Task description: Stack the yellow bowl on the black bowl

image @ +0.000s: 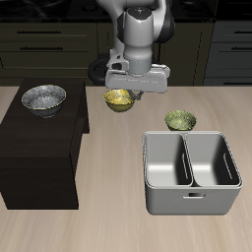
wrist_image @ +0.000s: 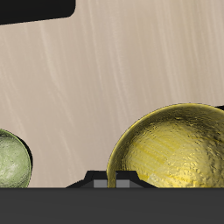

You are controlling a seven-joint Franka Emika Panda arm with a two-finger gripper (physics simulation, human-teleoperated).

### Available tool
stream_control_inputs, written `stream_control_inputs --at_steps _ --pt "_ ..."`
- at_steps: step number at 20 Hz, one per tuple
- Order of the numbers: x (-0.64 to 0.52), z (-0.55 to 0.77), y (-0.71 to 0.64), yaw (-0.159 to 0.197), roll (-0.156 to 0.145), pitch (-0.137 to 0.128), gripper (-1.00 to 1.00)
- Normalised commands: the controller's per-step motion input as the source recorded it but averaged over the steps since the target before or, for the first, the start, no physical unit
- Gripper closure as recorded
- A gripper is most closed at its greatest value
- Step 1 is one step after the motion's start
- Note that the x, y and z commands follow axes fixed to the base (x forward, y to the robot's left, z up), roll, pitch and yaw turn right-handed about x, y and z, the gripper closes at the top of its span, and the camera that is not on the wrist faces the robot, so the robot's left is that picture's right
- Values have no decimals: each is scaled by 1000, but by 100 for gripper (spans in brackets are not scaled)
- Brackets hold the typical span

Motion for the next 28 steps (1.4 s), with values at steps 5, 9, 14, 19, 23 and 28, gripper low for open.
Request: stream_control_inputs --at_steps 5,9,14,19,23,28 --pt "164 392 -1 16 -28 -39 100" --pt "160 475 26 6 -13 -37 100" --pt "61 339 24 19 -10 -50 100" --pt "3 311 54 17 12 -29 100" --pt "-15 266 87 12 43 0 100" --pt "-22 423 70 8 49 25 100"
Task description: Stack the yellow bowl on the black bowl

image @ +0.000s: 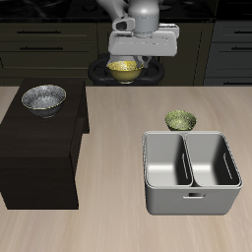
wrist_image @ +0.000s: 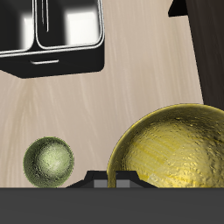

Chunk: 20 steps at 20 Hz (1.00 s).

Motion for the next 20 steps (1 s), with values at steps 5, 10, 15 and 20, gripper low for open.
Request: stream_control_inputs --at_steps 5,10,15,20 --pt "2 358 -30 -3 49 49 100" --pt "23 360 -74 3 -7 -5 100" --pt "-20 334 -16 -2 30 -2 100" --pt "58 149 -38 3 30 12 100"
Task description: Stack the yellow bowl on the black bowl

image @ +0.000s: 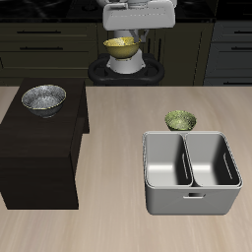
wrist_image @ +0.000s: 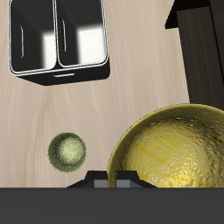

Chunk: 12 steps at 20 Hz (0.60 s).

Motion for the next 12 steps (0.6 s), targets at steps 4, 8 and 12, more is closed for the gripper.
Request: stream_control_inputs --at_steps 4,8,12 --pt "175 166 -136 75 3 -26 100" --pt "341 233 -302 -23 -28 23 100" --pt "300 157 -358 -36 -32 29 100"
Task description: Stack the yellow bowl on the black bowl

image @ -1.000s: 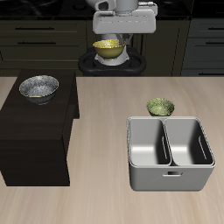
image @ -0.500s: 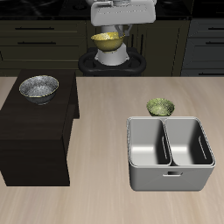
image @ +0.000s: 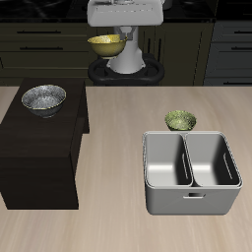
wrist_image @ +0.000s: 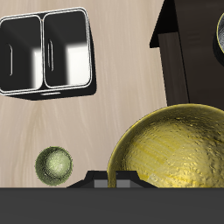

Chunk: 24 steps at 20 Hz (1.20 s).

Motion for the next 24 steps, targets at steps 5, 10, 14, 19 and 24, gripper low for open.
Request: stream_control_inputs --at_steps 5,10,14,19,24 --pt "195 234 -357 -36 -25 11 100" --pt "184 199 -341 -10 -12 24 100" --pt "223 164 -245 3 -16 9 100" --pt "390 28 -284 34 -12 26 100" --pt "337 -12 -283 -6 -13 34 100"
